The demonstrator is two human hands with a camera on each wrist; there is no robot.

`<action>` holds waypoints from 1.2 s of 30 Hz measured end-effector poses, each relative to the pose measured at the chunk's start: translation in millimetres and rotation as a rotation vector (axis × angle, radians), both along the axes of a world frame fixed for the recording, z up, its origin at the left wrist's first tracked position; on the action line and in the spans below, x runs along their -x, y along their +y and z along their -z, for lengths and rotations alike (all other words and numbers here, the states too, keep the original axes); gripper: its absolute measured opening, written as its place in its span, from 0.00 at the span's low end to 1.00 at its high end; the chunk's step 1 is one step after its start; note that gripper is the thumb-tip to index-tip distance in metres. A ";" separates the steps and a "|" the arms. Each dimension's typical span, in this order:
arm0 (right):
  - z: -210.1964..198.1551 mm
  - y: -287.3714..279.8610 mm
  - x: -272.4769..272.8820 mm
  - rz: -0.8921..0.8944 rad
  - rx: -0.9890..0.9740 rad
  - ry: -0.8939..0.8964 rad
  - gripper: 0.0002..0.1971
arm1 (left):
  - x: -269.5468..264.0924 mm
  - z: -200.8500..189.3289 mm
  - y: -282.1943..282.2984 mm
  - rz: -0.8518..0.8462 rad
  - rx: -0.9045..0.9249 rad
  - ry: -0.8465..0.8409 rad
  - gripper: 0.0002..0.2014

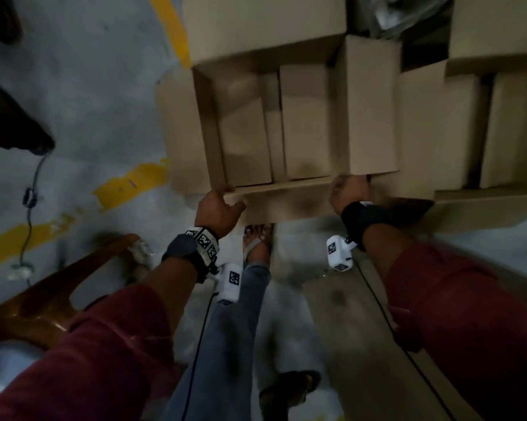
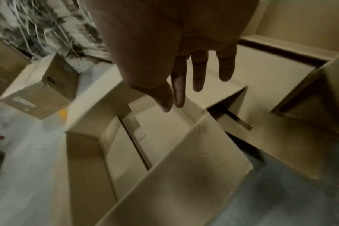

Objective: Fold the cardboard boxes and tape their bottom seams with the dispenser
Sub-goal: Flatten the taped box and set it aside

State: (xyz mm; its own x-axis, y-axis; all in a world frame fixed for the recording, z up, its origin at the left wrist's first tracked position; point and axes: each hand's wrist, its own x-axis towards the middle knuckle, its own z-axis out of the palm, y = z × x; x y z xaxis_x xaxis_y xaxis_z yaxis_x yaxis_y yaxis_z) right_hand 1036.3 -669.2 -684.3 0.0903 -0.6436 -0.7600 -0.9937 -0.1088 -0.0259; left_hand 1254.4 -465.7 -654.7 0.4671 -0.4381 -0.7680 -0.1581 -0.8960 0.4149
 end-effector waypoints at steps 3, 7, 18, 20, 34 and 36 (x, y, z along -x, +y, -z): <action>-88.6 12.1 8.1 0.058 0.025 -0.039 0.21 | 13.2 -51.7 -9.2 0.055 -0.002 0.055 0.19; -218.0 30.5 37.4 0.133 0.094 -0.152 0.17 | 50.1 -147.9 -26.6 0.254 0.058 0.049 0.16; -545.8 244.8 337.9 0.319 0.611 -0.717 0.10 | 364.9 -481.5 2.1 0.634 0.728 0.068 0.03; -565.0 299.1 410.2 0.450 0.708 -0.698 0.11 | 440.7 -508.3 35.1 0.722 0.763 0.164 0.03; -623.8 628.3 703.4 1.218 0.964 -0.114 0.12 | 807.4 -570.8 204.6 1.530 0.760 0.654 0.02; -639.2 661.1 725.3 1.288 0.996 -0.054 0.11 | 845.5 -578.6 217.1 1.605 0.760 0.701 0.02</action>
